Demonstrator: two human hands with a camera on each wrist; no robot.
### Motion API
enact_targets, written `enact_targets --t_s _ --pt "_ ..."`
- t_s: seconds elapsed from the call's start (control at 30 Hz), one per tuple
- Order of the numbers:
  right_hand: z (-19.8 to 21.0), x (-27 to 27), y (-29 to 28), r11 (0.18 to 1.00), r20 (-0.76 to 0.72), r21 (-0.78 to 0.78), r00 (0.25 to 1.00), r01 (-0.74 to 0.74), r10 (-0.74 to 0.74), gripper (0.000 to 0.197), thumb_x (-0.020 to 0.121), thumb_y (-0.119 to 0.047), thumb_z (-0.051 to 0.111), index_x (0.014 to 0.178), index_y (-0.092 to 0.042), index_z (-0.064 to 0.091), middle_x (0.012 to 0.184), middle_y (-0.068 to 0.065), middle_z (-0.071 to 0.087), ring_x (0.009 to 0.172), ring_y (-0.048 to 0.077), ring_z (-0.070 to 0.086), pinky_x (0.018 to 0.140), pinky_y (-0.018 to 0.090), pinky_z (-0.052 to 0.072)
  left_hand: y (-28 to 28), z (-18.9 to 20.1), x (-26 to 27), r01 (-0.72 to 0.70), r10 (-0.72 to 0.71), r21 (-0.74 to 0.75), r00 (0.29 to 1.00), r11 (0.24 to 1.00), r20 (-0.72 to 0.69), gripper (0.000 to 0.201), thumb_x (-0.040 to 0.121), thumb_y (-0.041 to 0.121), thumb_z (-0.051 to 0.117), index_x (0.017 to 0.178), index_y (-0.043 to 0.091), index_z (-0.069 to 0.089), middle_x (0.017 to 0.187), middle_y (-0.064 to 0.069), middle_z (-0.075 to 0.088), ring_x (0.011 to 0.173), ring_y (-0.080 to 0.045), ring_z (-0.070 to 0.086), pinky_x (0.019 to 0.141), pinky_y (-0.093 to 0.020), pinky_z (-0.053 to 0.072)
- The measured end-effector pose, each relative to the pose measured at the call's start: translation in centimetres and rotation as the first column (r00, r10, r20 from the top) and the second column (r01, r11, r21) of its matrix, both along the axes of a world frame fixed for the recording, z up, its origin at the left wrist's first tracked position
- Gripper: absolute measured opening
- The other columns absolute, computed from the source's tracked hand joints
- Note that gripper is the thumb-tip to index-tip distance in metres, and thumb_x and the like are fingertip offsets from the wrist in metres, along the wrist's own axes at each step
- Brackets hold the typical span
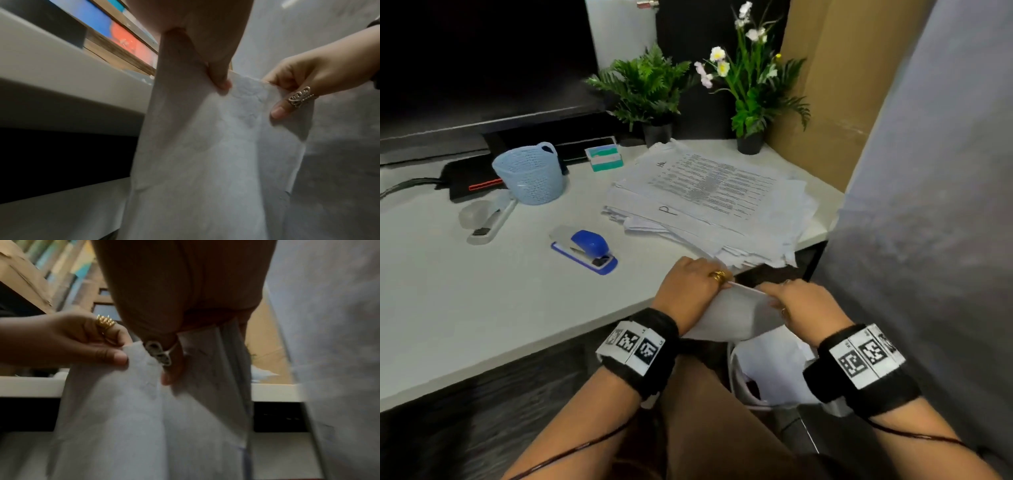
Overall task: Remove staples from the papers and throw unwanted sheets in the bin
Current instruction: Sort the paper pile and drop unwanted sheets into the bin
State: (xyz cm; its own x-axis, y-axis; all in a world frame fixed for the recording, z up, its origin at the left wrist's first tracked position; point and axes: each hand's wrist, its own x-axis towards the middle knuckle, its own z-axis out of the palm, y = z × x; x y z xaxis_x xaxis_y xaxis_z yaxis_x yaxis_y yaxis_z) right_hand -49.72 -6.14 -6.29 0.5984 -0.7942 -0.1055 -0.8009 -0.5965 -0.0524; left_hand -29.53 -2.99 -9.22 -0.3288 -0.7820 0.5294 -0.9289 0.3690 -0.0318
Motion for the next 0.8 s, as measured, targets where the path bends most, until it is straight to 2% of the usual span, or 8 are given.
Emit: enact_targets --t_s 0.1,0.2,0.3,0.4,0.47,0.53,0.8 --pt "-1.0 -2.7 -1.2 0.982 -0.028 0.028 0.982 0.187 -0.186 0.036 0.087 -0.003 0.043 0.111 -0.025 0.057 0.098 0.009 0.059 0.101 0.029 0.057 0.067 0.029 0.033 -1.9 0.1 -1.8 -0.028 0.026 0.024 0.998 0.999 0.049 0.034 0.084 0.040 0.041 0.086 0.021 0.070 0.085 0.002 0.064 0.080 -0.021 0.060 0.078 -0.031 0.029" --pt "-1.9 -4.8 -2.2 0.940 -0.083 0.043 0.939 0.337 -0.333 0.038 0.085 0.001 0.043 0.111 -0.020 0.062 0.105 0.013 0.061 0.104 0.031 0.057 0.076 0.033 0.042 -3.4 -0.1 -2.2 -0.034 0.031 0.025 0.992 0.999 0.126 0.045 0.084 0.047 0.038 0.107 0.020 0.065 0.106 -0.005 0.062 0.101 -0.025 0.047 0.088 -0.040 0.029" --pt "-3.2 -5.7 -3.2 0.892 -0.107 0.080 0.893 0.445 -0.436 0.034 0.087 -0.002 0.042 0.112 -0.015 0.063 0.112 0.016 0.061 0.106 0.033 0.058 0.083 0.034 0.045 -4.5 -0.5 -1.8 0.001 -0.003 0.015 0.992 1.000 0.125 0.049 0.087 0.049 0.038 0.127 0.024 0.051 0.128 -0.013 0.051 0.115 -0.030 0.038 0.096 -0.049 0.026" --pt "-5.3 -6.0 -4.6 0.842 -0.106 0.146 0.855 0.519 -0.508 0.032 0.089 -0.004 0.045 0.111 -0.015 0.065 0.115 0.017 0.060 0.107 0.034 0.058 0.086 0.035 0.046 -5.1 -1.3 -1.1 -0.080 0.071 0.081 0.991 0.994 0.115 0.056 0.091 0.058 0.026 0.139 0.030 0.032 0.144 -0.014 0.032 0.127 -0.034 0.034 0.101 -0.057 0.025" --pt "-6.8 -5.9 -5.5 0.808 -0.106 0.189 0.830 0.558 -0.548 0.031 0.089 -0.006 0.046 0.112 -0.014 0.066 0.117 0.017 0.061 0.108 0.034 0.058 0.088 0.036 0.046 -5.3 -1.8 -0.8 -0.132 0.110 0.156 0.984 0.979 0.142 0.063 0.090 0.063 0.018 0.142 0.029 0.028 0.146 -0.014 0.035 0.128 -0.036 0.039 0.098 -0.064 0.030" --pt "-8.6 -5.6 -6.4 0.779 -0.099 0.225 0.809 0.586 -0.580 0.031 0.090 -0.006 0.046 0.112 -0.011 0.066 0.117 0.017 0.061 0.109 0.033 0.059 0.089 0.036 0.047 -5.6 -2.2 -0.7 -0.148 0.115 0.199 0.979 0.969 0.169 0.067 0.086 0.065 0.023 0.143 0.029 0.027 0.144 -0.013 0.040 0.127 -0.035 0.040 0.095 -0.067 0.032" --pt "-16.5 -5.2 -8.0 0.701 -0.134 0.312 0.760 0.642 -0.636 0.033 0.093 -0.009 0.042 0.122 -0.006 0.059 0.120 0.019 0.061 0.112 0.033 0.058 0.092 0.036 0.045 -5.7 -2.7 -0.5 -0.144 0.116 0.174 0.980 0.974 0.162 0.077 0.080 0.070 0.030 0.145 0.030 0.022 0.148 -0.012 0.033 0.131 -0.035 0.031 0.100 -0.066 0.018"
